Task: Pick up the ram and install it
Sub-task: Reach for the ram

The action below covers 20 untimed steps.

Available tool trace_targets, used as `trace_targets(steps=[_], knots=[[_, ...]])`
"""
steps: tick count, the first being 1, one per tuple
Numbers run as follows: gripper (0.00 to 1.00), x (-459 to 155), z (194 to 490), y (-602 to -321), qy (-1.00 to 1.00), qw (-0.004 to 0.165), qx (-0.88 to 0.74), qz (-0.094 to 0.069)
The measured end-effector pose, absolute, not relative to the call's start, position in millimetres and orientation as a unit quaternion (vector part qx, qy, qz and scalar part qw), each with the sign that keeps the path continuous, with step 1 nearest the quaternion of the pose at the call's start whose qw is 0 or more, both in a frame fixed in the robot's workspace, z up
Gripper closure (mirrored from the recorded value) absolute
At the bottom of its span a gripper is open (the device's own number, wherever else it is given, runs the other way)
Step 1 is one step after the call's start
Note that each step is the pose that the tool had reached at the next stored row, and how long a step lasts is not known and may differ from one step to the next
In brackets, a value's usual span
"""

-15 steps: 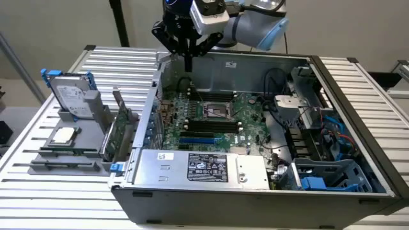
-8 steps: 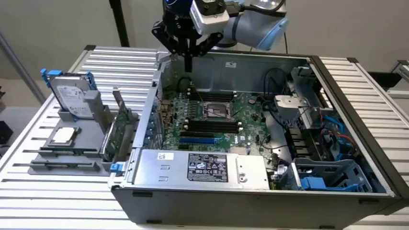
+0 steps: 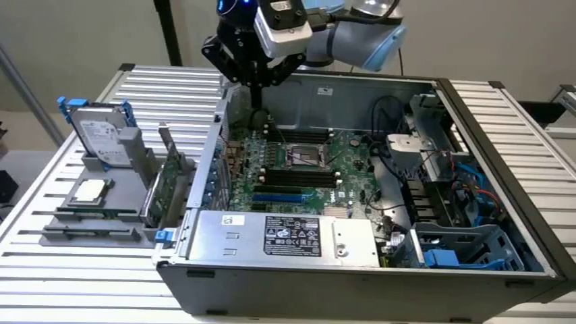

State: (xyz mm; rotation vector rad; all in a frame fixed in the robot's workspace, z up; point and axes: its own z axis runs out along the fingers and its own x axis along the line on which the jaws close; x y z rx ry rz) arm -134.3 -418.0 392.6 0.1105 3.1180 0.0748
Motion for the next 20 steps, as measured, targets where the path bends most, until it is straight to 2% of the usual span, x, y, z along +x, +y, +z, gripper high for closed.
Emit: trace_targets(steps=[20], knots=[[1.00,-225.5,391.5,-445.9,0.999,0.010,0.035,0.024]])
